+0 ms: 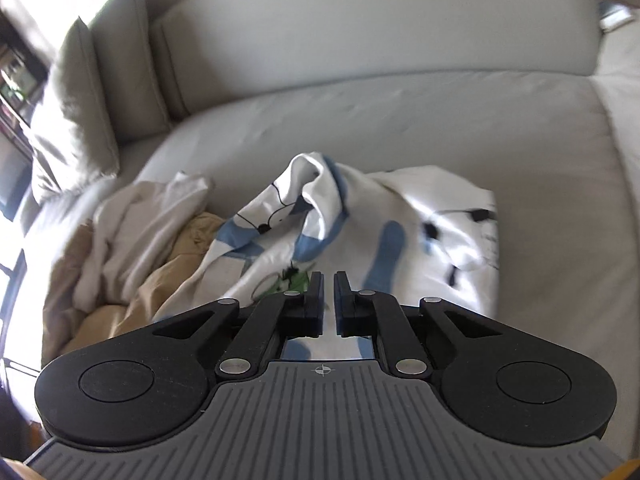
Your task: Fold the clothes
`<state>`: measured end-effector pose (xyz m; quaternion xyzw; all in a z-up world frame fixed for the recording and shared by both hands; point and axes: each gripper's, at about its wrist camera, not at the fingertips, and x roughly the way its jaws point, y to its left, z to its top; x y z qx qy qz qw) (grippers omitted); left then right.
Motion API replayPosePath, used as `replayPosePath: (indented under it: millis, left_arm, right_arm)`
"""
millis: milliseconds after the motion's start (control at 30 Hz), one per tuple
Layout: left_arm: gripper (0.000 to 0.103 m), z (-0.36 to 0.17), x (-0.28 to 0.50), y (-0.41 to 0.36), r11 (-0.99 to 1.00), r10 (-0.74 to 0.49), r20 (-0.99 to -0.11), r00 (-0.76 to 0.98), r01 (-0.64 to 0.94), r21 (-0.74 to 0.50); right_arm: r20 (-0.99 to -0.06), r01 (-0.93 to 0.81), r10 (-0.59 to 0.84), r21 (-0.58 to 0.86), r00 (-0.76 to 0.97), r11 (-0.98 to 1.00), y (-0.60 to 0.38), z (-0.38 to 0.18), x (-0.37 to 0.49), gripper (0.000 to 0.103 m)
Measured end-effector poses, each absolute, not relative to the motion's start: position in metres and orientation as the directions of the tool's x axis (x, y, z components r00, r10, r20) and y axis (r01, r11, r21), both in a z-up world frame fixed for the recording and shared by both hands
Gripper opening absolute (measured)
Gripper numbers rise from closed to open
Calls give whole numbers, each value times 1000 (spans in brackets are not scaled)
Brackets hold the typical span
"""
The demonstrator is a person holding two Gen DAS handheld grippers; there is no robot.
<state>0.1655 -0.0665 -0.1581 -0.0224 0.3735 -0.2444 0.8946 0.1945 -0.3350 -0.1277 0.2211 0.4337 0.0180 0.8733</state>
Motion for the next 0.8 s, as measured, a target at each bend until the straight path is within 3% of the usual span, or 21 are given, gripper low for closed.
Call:
replayPosePath:
  millis: [267, 300, 367, 533, 800]
  left_arm:
    - [50, -164, 177, -66, 871, -476, -675, 563, 409, -273]
    - [50, -164, 178, -65, 870, -478, -675, 562, 407, -277]
    - [51, -163, 178, -64, 868, -483, -673, 559, 404, -288]
    - [51, -161, 176, -63, 866, -491, -660, 568, 398, -303]
    - [52, -130, 146, -42, 867, -499, -625, 600, 352, -354]
  right_arm:
    - [-687, 179, 291, 525, 666, 832, -322, -160, 259, 15]
    - [-678, 181, 299, 540, 671, 822, -320, -164, 267, 20]
    - [-669, 230, 260, 552, 696, 802, -324, -162, 266, 50]
    - [-700, 302, 202, 525, 685, 796, -351, -135, 209, 51]
    - [-711, 361, 269, 599, 649, 715, -383, -107, 56, 65]
